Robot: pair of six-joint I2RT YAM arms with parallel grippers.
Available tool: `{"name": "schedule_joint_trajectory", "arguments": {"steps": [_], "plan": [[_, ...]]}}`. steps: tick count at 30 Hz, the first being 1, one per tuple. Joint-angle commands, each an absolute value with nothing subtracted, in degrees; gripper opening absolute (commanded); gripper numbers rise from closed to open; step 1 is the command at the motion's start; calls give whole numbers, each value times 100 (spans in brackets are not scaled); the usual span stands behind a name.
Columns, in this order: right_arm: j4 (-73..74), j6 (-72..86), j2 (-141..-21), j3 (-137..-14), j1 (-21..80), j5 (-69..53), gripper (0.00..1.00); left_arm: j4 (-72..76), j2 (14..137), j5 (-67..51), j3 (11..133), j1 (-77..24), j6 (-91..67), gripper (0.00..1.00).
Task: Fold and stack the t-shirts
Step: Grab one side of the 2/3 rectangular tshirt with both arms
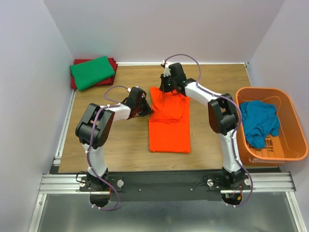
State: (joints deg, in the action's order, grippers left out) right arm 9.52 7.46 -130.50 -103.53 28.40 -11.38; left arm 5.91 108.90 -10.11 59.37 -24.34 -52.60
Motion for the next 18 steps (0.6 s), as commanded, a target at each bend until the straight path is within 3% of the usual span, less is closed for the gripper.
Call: {"name": "schedule_joint_trajectory", "arguments": {"steps": [1,18], "plan": [[896,817,-12455,-10047,2848,-467,1,510,11004,-993,5854,-2399,-5300,9],[897,1107,-12401,-9298,2848,167,1,527,10986,-1020,5871,-2399,-5274,8]]}}
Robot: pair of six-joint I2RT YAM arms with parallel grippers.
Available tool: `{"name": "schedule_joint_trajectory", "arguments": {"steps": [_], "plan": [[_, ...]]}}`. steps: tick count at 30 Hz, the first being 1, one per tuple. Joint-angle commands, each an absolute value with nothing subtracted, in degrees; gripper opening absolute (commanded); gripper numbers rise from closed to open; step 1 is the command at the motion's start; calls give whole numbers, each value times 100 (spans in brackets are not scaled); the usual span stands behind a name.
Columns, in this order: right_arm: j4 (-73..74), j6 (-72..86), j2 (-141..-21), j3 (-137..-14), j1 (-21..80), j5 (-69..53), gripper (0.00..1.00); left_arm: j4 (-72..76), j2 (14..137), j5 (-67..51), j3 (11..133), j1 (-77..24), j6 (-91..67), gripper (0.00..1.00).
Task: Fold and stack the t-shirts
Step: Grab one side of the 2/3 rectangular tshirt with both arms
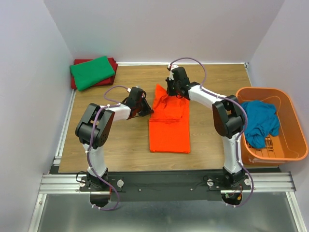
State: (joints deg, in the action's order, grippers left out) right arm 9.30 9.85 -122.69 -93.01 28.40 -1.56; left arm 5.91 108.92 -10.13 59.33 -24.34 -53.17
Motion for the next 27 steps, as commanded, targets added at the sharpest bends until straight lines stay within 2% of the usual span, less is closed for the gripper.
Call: {"name": "schedule_joint_trajectory", "arguments": {"steps": [1,13,27], "plan": [[896,1125,-12445,-9334,2848,141,1,527,10986,-1011,5871,-2399,-5273,8],[870,1125,-13491,-10432,2839,158,1,510,10942,-1037,5924,-2399,-5168,8],[554,1318,-13369,-10416,2813,439,2,501,10837,-1037,5924,-2399,-5080,9]]}}
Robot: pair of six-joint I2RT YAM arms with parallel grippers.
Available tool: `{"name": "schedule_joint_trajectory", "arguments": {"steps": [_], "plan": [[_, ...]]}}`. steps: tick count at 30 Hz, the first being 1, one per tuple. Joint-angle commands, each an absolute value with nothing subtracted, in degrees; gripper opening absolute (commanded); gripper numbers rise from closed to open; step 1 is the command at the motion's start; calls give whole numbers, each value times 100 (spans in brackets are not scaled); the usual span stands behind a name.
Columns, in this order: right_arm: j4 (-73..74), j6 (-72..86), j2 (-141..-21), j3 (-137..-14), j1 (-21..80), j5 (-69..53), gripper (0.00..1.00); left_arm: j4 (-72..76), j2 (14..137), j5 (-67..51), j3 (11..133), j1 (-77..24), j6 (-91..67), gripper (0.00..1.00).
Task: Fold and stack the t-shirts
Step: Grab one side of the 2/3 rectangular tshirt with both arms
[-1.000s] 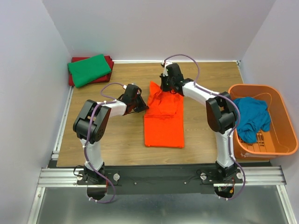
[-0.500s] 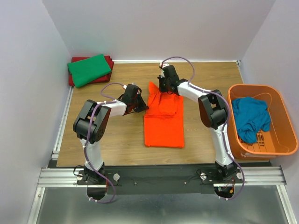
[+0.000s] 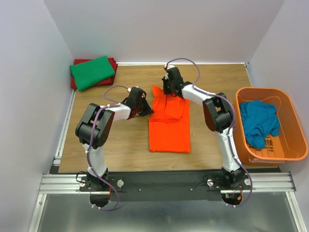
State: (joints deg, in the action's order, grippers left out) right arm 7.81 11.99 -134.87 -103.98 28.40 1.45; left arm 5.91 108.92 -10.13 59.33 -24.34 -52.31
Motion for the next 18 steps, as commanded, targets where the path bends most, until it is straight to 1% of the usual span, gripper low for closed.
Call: {"name": "schedule_joint_trajectory", "arguments": {"steps": [1,4,5,6,8,9,11,12,14,18], "plan": [[528,1327,-13212,-10345,2821,422,4,501,10811,-1037,5933,-2399,-5037,9],[378,1318,-12930,-10047,2821,352,11,501,10653,-1055,6090,-2391,-4975,9],[369,1310,-12877,-10020,2821,317,14,501,10609,-1063,6134,-2382,-4905,9],[360,1310,-12841,-9976,2821,299,19,501,10582,-1090,6204,-2382,-4861,10],[360,1353,-12736,-9949,2821,255,23,396,10512,-1108,6468,-2373,-4738,11],[352,1380,-12701,-9932,2821,237,30,378,10494,-1125,6564,-2373,-4694,11],[343,1406,-12578,-9905,2821,185,34,238,10459,-1073,6863,-2364,-4623,11],[343,1441,-12534,-9897,2821,176,40,185,10468,-1055,6969,-2356,-4562,11],[334,1485,-12454,-9888,2821,237,43,36,10546,-976,7258,-2338,-4527,11],[343,1634,-12156,-9721,2830,378,43,-193,10845,-836,7733,-2294,-4447,11]]}}
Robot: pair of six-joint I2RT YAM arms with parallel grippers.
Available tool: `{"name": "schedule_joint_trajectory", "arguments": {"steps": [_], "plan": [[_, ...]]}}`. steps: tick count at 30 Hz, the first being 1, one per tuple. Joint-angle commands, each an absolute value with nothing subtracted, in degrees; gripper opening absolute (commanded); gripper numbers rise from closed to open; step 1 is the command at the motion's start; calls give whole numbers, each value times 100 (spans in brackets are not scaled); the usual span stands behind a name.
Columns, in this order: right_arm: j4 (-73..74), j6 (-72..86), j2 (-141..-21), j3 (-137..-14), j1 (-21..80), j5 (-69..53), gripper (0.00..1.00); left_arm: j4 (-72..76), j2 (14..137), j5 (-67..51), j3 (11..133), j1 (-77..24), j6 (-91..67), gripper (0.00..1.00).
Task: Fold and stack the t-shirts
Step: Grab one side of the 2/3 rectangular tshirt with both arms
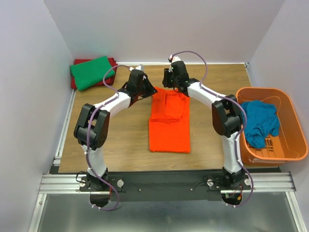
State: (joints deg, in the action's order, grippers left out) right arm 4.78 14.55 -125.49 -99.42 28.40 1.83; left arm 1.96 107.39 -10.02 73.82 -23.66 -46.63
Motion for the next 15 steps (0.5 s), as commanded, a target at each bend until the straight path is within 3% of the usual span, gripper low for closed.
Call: {"name": "schedule_joint_trajectory", "arguments": {"steps": [1,15], "plan": [[343,1661,-12077,-9660,2821,395,43,-237,10924,-835,7821,-2285,-4430,11],[448,2126,-10776,-7981,2540,721,43,-650,12638,-615,9026,-2241,-4184,10]]}}
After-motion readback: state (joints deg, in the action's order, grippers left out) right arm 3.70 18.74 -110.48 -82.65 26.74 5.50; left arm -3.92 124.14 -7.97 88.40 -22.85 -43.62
